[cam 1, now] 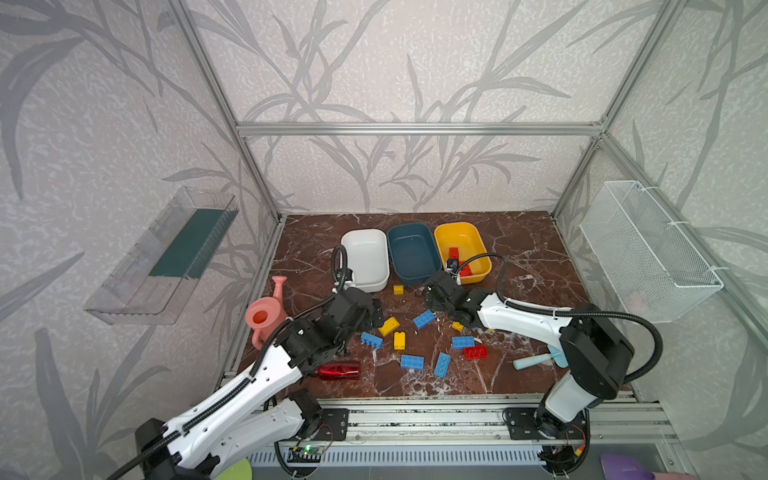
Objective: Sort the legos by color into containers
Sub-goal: 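Withdraw the left arm while the right gripper grasps a red brick by the tubs, then lift the red brick with the right gripper and drop it into the yellow tub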
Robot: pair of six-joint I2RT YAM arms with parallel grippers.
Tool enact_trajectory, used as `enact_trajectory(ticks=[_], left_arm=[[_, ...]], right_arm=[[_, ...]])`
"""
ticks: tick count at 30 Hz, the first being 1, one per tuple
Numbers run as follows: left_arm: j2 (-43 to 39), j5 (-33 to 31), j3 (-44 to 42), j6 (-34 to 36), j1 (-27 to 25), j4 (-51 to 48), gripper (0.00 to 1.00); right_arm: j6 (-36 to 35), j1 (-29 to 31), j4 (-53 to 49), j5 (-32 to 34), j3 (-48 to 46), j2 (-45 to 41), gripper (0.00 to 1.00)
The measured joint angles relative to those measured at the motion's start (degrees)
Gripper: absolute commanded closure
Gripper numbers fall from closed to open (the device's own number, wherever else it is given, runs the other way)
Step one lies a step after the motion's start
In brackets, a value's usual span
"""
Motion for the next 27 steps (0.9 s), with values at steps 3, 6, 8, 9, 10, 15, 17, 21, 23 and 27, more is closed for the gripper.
enact_trajectory(ticks=[3, 6, 8, 9, 10, 15, 17, 21, 23, 27], left_arm=[[-1.95, -0.52, -1.36, -0.13, 0.00, -1.42, 0.01], [-2.56, -0.57, -2.23, -0.28, 0.00, -2.56, 0.01], [-2.60, -0.52, -2.58, -0.42, 0.00, -3.06, 0.01], [-2.60, -0.50, -2.69, -0.42, 0.00, -3.21, 0.01], [-2.60, -0.44, -2.69, -0.42, 0.00, -3.43, 0.01], [-2.60, -0.39, -2.69, -0.44, 0.00, -3.67, 0.01], [-2.56, -0.37, -2.69, -0.44, 0.00, -3.76, 0.01], [-2.32, -0.35, -2.69, -0.44, 0.00, -3.87, 0.01], [-2.23, -0.33, -2.69, -0.44, 0.00, -3.89, 0.01], [-2.21, -0.33, -2.69, -0.48, 0.00, -3.93, 0.01]], right_arm=[[1.14, -0.26, -0.26, 1.33, 2.01, 3.37, 0.02], [2.08, -0.55, -0.72, 2.05, 3.48, 6.54, 0.03], [2.86, -0.72, -1.44, 2.25, 4.50, 8.57, 0.04], [3.28, -0.85, -1.99, 2.49, 5.20, 9.62, 0.05], [3.78, -1.01, -2.36, 2.69, 5.86, 10.54, 0.06], [5.70, -1.60, -3.89, 3.72, 8.31, 13.07, 0.10], [6.67, -1.64, -4.52, 4.02, 9.73, 14.23, 0.13], [8.90, -1.84, -5.16, 4.22, 11.58, 16.52, 0.14], [9.62, -1.90, -5.42, 4.26, 12.02, 17.38, 0.16], [10.84, -1.95, -5.88, 4.59, 12.61, 18.75, 0.21]])
